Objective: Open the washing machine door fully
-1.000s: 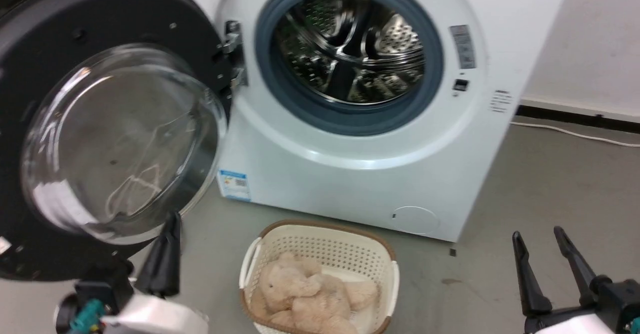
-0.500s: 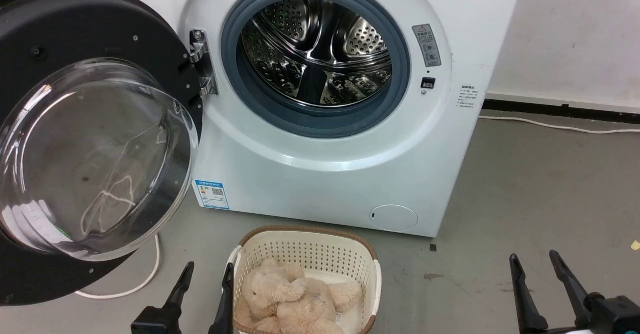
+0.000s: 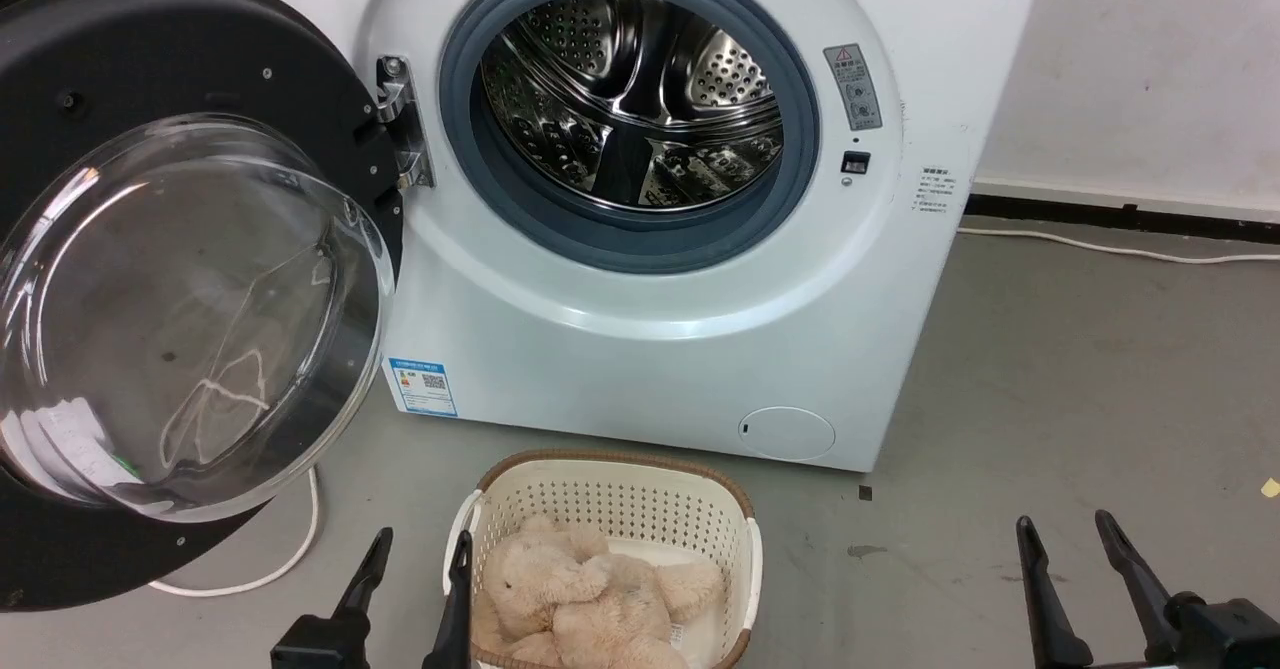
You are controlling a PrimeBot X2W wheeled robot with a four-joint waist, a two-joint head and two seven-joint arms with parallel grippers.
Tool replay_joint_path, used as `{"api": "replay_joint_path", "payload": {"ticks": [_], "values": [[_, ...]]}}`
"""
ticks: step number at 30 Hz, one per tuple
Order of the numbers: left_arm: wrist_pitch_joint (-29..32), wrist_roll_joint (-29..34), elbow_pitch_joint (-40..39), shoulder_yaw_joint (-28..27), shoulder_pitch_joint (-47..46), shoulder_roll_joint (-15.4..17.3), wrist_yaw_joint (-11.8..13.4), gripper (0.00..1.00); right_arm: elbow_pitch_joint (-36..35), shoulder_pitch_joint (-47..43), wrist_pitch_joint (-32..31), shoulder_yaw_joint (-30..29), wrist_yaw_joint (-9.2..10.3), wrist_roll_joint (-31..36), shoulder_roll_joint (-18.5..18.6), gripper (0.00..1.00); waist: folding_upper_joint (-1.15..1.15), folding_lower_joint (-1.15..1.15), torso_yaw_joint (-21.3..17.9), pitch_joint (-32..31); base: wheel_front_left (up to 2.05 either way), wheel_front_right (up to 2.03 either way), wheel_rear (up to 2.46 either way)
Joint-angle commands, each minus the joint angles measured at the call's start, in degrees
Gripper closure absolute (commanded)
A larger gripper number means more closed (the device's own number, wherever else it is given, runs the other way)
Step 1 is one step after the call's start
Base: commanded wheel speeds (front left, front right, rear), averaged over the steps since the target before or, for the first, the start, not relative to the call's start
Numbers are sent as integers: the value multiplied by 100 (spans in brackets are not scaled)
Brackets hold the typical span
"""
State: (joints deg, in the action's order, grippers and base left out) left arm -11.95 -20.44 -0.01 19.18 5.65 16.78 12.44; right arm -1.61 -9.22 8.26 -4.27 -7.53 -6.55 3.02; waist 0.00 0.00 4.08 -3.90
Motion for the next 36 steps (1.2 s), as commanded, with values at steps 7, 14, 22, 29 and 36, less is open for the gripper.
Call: {"api": "replay_joint_path", "payload": {"ticks": [7, 14, 22, 29, 36], "values": [[11, -23, -37, 9, -63, 16, 37, 0, 34, -58, 35, 26, 4, -18, -14, 0, 0, 0, 13, 7, 0, 0, 0], [45, 13, -12, -4, -11, -3, -14, 100, 14, 20, -19, 26, 0, 7, 0, 100, 0, 0, 12, 17, 0, 0, 0], [119, 144, -11, -128, -46, -93, -93, 100, 23, 78, -71, 52, 0, 49, -1, 100, 0, 0, -15, 41, 0, 0, 0], [184, 259, -10, -236, -78, -172, -163, 100, 32, 129, -117, 75, 1, 86, -2, 100, 0, 0, -39, 62, 0, 0, 0], [249, 374, -10, -344, -109, -250, -233, 100, 40, 180, -162, 98, 1, 123, -3, 100, 0, 0, -63, 83, 0, 0, 0]]}}
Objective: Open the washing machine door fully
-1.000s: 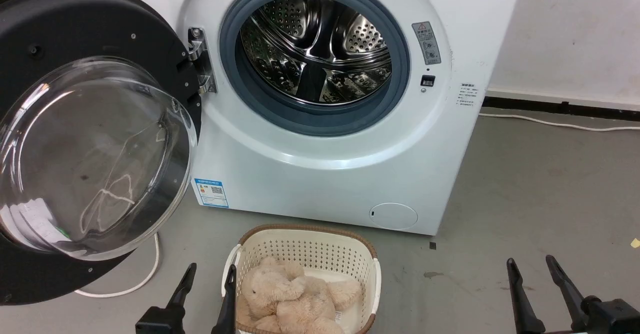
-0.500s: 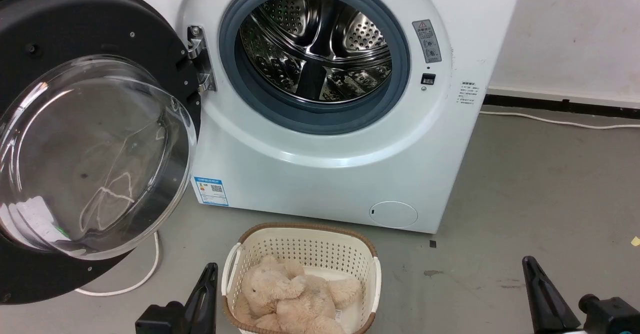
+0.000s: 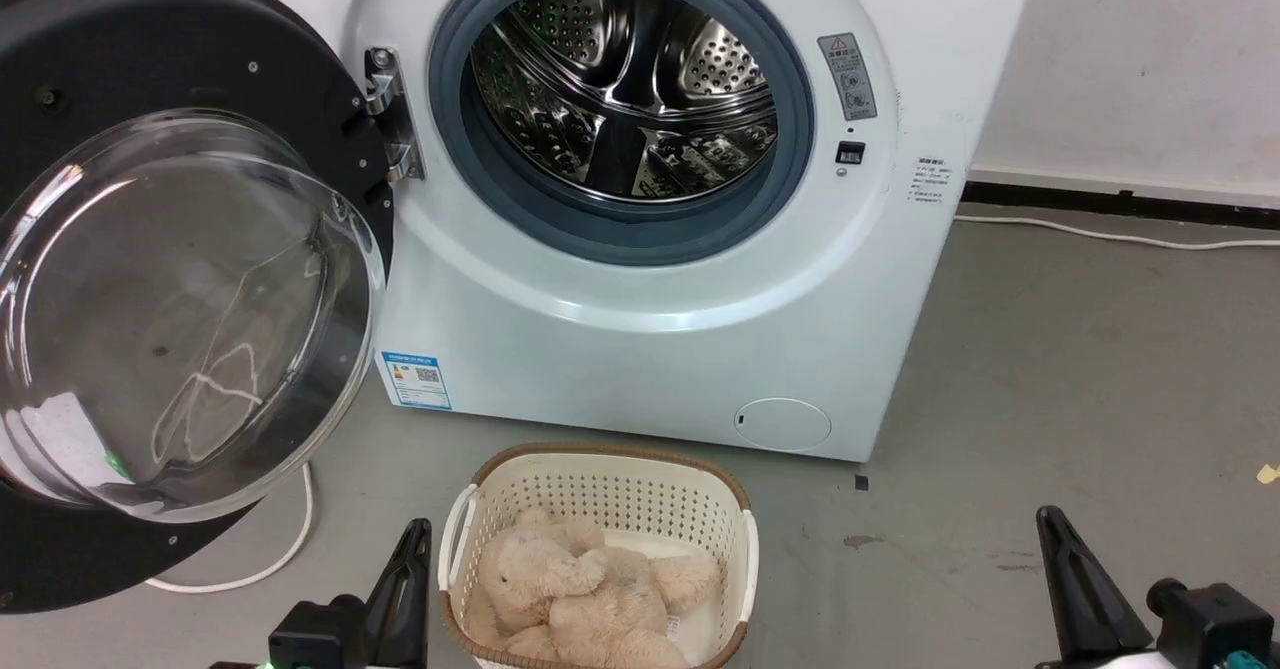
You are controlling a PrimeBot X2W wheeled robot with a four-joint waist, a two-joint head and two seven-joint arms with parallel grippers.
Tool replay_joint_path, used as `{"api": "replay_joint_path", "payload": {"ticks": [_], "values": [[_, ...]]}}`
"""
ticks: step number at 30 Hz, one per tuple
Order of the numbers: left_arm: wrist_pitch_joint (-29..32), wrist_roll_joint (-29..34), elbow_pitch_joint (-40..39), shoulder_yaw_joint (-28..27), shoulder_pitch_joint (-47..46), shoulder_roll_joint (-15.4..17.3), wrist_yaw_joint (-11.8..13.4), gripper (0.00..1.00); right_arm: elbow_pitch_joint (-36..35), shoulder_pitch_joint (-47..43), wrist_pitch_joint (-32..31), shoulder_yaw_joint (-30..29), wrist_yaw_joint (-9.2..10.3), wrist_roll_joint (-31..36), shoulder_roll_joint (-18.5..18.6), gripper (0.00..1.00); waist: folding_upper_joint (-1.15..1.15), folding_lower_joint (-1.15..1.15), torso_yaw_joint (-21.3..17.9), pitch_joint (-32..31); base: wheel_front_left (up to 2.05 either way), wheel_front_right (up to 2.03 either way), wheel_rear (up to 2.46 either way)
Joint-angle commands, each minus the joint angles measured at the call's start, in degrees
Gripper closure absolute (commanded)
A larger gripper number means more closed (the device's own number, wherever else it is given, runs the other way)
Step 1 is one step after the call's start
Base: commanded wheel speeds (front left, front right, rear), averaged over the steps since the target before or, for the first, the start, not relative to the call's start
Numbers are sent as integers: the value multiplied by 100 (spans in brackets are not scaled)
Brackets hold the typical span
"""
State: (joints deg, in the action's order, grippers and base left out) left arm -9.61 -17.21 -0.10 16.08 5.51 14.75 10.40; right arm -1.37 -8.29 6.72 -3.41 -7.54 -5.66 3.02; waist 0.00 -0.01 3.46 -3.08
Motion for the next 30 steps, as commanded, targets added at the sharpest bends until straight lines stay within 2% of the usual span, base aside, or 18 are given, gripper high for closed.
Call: {"api": "replay_joint_path", "payload": {"ticks": [1, 30], "values": [[25, 68, 0, -50, -99, -58, -38, 100, 17, 94, -15, 15, 2, 39, -3, 100, 0, 0, -4, 4, 0, 0, 0], [294, 543, 3, -498, -229, -383, -326, 100, 51, 306, -204, 109, 3, 191, -6, 100, 0, 0, -103, 91, 0, 0, 0]]}}
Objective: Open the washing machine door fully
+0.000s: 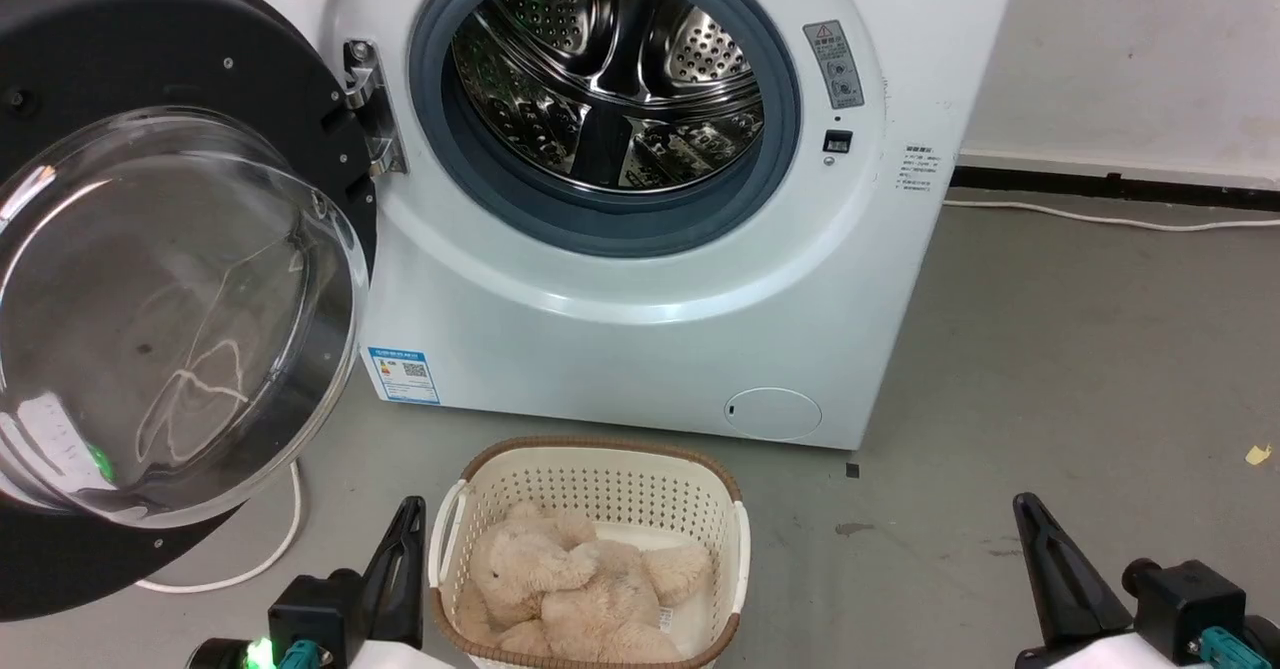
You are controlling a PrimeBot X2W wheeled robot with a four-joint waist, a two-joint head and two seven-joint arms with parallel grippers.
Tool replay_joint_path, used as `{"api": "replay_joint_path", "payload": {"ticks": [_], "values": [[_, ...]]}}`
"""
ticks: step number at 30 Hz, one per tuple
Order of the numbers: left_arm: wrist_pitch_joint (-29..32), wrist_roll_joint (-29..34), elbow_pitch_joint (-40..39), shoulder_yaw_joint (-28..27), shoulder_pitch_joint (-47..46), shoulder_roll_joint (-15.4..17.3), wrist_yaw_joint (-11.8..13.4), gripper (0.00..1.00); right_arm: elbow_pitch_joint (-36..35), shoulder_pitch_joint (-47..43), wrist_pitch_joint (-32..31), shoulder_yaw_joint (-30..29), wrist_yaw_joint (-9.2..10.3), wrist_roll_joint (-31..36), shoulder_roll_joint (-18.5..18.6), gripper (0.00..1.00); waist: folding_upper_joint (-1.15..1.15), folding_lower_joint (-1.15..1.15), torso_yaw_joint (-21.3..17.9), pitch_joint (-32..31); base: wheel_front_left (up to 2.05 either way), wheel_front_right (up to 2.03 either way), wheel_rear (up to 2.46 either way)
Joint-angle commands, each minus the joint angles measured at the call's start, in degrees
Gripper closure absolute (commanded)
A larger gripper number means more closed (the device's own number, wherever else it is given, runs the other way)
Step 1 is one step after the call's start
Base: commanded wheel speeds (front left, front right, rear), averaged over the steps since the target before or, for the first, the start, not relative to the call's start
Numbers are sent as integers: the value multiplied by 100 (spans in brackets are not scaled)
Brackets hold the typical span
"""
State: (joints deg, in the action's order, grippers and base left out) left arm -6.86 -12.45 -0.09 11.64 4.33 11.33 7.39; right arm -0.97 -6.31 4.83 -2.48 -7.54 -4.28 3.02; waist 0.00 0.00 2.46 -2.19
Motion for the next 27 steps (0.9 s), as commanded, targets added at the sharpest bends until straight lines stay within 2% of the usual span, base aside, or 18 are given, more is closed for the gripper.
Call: {"api": "replay_joint_path", "payload": {"ticks": [1, 27], "values": [[28, 84, 2, -70, -116, -52, -35, 100, 13, 115, -22, 19, 3, 57, -6, 100, 0, 0, -6, 5, 0, 0, 0], [261, 494, 5, -456, -228, -332, -284, 100, 43, 297, -184, 100, 4, 188, -9, 100, 0, 0, -91, 80, 0, 0, 0]]}}
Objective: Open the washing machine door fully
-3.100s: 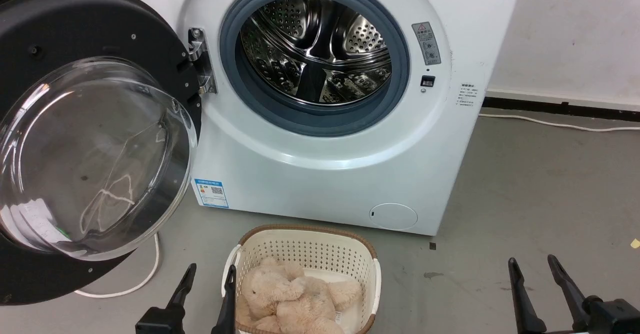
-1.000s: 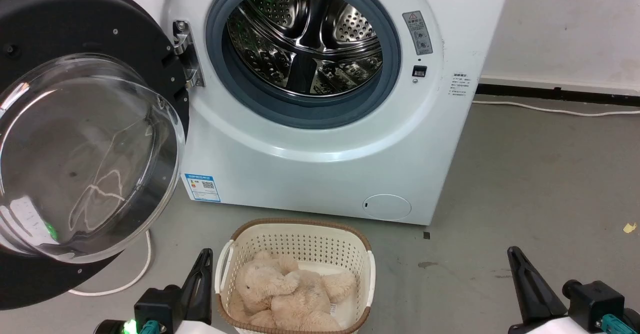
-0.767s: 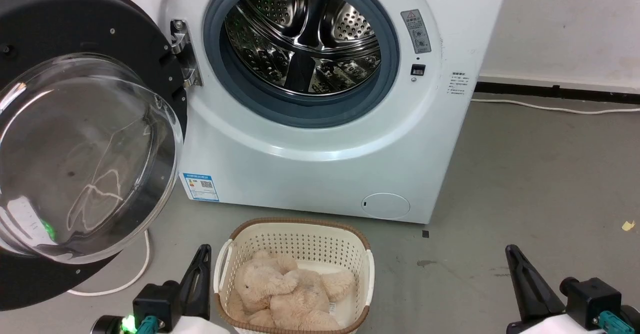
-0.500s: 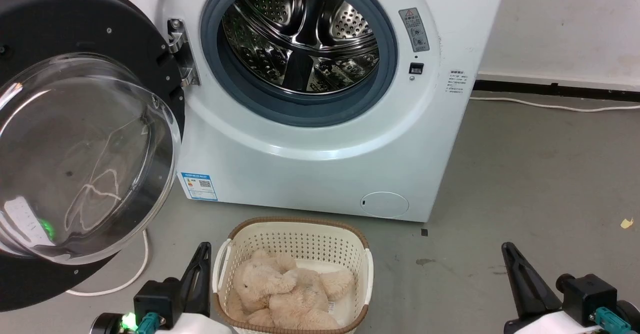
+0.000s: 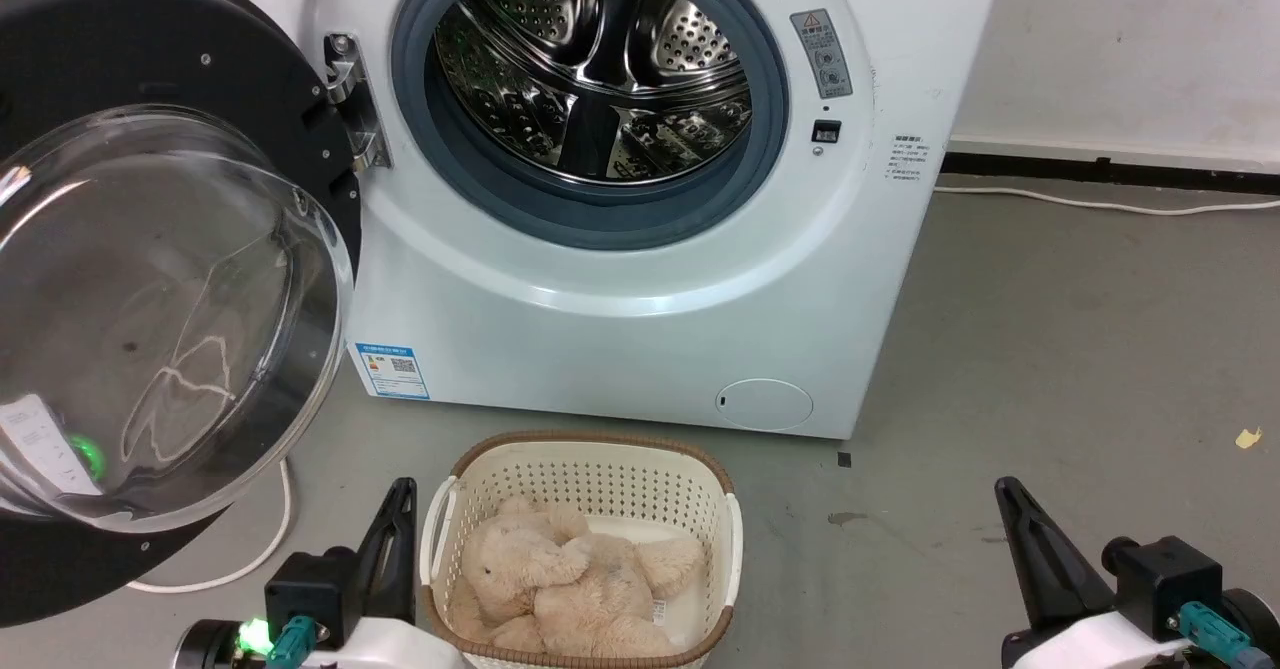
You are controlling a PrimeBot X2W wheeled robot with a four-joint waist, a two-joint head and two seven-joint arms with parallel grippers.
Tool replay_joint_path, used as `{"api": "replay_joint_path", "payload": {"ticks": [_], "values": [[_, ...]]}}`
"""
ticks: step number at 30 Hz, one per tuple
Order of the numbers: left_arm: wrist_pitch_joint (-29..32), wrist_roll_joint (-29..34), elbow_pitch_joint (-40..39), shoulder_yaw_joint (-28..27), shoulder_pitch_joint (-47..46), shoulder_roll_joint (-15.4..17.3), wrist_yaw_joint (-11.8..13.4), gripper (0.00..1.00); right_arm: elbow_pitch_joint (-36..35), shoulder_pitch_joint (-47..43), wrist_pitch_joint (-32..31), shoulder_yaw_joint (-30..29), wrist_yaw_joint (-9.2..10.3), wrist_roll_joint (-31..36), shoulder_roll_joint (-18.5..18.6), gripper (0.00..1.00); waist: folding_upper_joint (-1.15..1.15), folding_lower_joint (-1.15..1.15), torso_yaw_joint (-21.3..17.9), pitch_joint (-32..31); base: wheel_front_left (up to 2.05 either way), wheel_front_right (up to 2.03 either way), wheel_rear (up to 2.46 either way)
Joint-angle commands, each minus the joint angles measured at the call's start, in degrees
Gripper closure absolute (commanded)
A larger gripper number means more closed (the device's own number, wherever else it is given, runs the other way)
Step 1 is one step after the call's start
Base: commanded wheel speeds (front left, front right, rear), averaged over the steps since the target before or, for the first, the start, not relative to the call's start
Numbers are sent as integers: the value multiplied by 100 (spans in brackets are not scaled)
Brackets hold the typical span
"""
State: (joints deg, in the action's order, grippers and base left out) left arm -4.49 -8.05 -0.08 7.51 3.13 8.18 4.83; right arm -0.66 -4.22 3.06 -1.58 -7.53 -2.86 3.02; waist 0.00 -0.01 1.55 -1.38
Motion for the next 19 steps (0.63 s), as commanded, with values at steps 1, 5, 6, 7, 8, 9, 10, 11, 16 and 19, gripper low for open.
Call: {"api": "replay_joint_path", "payload": {"ticks": [1, 5, 6, 7, 8, 9, 10, 11, 16, 19], "values": [[33, 70, 4, -59, -113, -28, -38, 100, 13, 95, -14, 13, 3, 52, -9, 100, 0, 0, -3, 3, 0, 0, 0], [70, 136, 4, -121, -131, -73, -78, 100, 18, 124, -40, 26, 3, 73, -9, 100, 0, 0, -17, 15, 0, 0, 0], [79, 152, 4, -136, -135, -84, -88, 100, 19, 132, -47, 29, 3, 78, -9, 100, 0, 0, -20, 18, 0, 0, 0], [89, 169, 4, -151, -140, -96, -97, 100, 20, 139, -53, 32, 3, 83, -10, 100, 0, 0, -24, 21, 0, 0, 0], [98, 185, 4, -167, -144, -107, -107, 100, 22, 146, -60, 35, 3, 88, -10, 100, 0, 0, -27, 24, 0, 0, 0], [107, 201, 5, -182, -149, -118, -117, 100, 23, 154, -66, 39, 3, 94, -10, 100, 0, 0, -30, 27, 0, 0, 0], [116, 218, 5, -198, -153, -129, -127, 100, 24, 161, -73, 42, 3, 99, -10, 100, 0, 0, -34, 30, 0, 0, 0], [126, 234, 5, -213, -158, -141, -137, 100, 25, 168, -79, 45, 3, 104, -10, 100, 0, 0, -37, 33, 0, 0, 0], [172, 316, 5, -290, -180, -196, -187, 100, 31, 205, -112, 61, 3, 130, -11, 100, 0, 0, -54, 48, 0, 0, 0], [200, 365, 6, -337, -193, -230, -217, 100, 35, 226, -131, 71, 3, 146, -11, 100, 0, 0, -64, 57, 0, 0, 0]]}}
